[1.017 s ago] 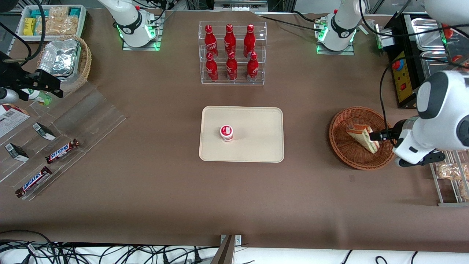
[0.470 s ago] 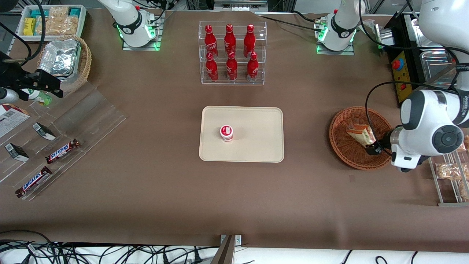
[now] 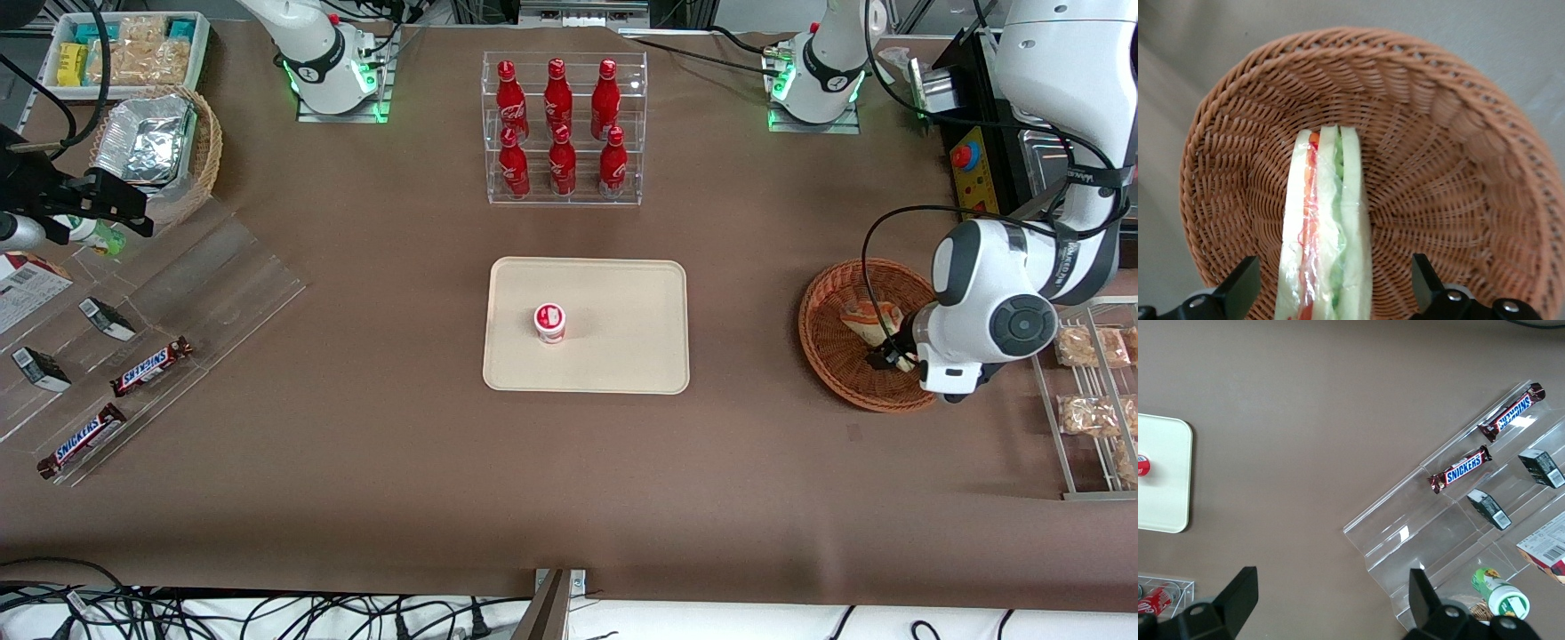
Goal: Place sandwich from basket to tray
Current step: 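Close the left gripper on the sandwich wedge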
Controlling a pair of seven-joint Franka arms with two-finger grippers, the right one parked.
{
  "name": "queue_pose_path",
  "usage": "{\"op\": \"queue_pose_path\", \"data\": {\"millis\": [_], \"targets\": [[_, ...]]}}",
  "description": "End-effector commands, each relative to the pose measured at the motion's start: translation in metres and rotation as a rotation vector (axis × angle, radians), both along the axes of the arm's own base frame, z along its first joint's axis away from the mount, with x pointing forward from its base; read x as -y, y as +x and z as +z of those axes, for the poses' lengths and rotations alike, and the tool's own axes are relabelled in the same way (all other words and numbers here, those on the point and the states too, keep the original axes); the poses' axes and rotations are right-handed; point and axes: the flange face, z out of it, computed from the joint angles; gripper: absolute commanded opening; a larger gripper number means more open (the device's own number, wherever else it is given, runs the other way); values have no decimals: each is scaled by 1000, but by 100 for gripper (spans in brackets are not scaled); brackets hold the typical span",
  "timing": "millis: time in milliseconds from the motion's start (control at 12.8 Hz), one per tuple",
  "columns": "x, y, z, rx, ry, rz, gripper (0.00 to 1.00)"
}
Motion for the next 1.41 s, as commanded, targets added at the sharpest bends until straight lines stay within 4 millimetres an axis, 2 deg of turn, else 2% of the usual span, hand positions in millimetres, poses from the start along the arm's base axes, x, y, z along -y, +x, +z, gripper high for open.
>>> {"op": "queue_pose_path", "data": {"millis": [0,235,470,626,939,1096,1252,1330], "targets": [[0,-14,6,8,29,-4,100],[1,-16,5,11,41,39,100],[8,-15,5,16,44,59,49],[9,-15,6,18,46,64,31],[9,-11,14,17,43,44,31],[7,-4,39,5,36,-9,32],[14,5,68,-34,32,-44,34],[34,9,80,-40,20,-85,34]]}}
